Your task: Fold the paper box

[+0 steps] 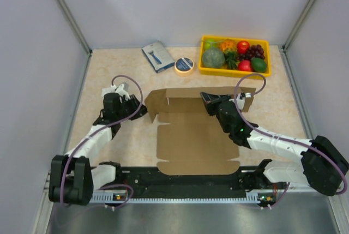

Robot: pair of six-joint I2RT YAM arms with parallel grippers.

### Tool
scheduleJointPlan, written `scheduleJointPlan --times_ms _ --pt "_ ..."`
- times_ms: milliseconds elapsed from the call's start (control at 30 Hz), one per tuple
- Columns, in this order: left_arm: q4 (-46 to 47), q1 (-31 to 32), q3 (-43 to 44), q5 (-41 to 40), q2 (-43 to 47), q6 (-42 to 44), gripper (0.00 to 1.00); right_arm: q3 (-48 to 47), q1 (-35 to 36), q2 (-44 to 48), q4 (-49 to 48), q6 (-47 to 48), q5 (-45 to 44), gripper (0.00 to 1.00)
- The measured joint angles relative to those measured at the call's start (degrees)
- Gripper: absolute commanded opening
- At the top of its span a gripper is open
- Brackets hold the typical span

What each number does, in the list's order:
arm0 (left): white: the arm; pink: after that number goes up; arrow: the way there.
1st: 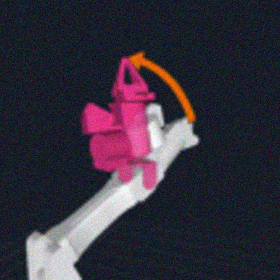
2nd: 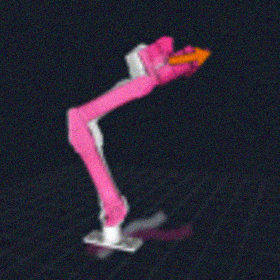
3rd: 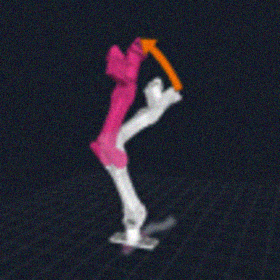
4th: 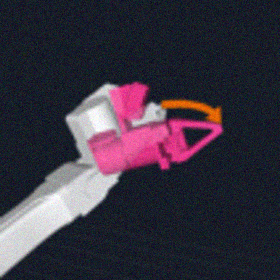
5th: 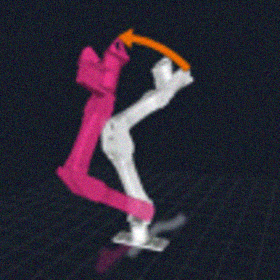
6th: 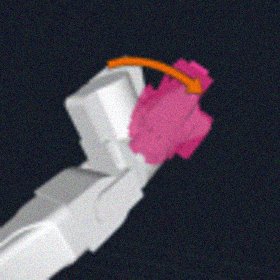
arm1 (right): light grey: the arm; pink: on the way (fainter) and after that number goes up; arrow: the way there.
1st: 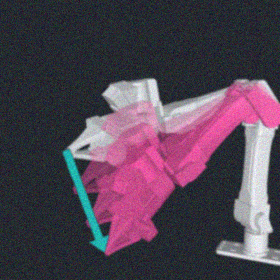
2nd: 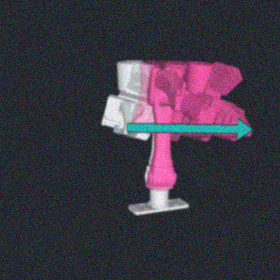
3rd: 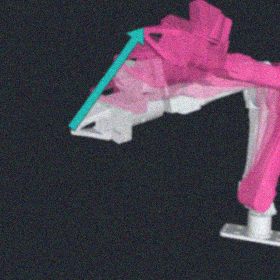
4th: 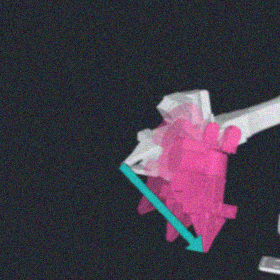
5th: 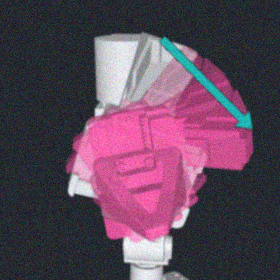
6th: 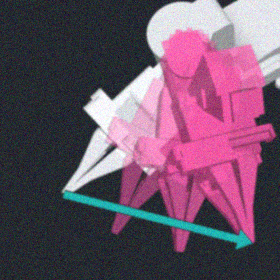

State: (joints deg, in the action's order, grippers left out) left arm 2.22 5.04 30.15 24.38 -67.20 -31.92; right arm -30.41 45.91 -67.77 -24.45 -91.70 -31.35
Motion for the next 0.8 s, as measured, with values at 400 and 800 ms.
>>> scheduleJointPlan --times_ms 400,800 --pt "6.7 5.0 -2.1 6.5 3.6 2.1 0.36 0.4 -0.3 0.0 0.0 -2.4 0.2 0.0" --pt "3.8 4.5 -0.2 -10.1 5.2 0.2 0.39 0.4 -0.3 1.6 1.8 -2.5 1.1 0.0"
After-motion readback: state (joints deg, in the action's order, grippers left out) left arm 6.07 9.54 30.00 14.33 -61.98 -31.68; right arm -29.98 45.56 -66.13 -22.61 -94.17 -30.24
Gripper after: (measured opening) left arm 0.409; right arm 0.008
